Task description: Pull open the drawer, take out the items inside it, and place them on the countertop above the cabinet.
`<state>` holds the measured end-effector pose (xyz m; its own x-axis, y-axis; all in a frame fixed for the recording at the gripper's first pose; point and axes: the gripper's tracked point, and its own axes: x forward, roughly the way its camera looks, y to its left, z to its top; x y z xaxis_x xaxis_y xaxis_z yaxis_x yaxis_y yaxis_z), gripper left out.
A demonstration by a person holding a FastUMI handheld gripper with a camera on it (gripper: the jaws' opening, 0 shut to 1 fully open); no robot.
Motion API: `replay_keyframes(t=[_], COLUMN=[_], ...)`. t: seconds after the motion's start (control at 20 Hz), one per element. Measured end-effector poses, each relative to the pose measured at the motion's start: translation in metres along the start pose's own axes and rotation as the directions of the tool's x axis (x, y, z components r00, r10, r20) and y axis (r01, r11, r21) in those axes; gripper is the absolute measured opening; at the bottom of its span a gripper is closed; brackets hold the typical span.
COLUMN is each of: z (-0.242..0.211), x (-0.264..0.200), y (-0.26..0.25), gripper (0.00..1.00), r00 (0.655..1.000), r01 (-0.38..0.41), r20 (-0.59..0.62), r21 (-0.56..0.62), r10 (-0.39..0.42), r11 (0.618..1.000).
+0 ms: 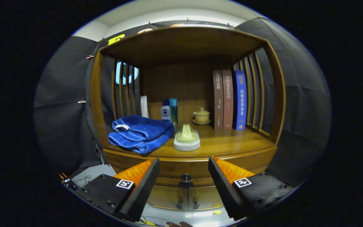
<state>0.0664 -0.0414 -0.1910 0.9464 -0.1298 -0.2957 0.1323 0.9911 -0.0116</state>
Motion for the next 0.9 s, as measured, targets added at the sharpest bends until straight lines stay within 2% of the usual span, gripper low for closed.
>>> replay_keyframes(t=[0.35, 0.9], z=[0.098, 0.15], x=[-0.067, -0.125], y=[0.007, 0.015], gripper=[0.99, 0.99], r00=[0.996, 0.987], r01=[0.016, 0.007], r20=[0.085, 0.161], r21=[0.005, -0.002], r10=[-0.016, -0.006], r11=[1.0, 1.0])
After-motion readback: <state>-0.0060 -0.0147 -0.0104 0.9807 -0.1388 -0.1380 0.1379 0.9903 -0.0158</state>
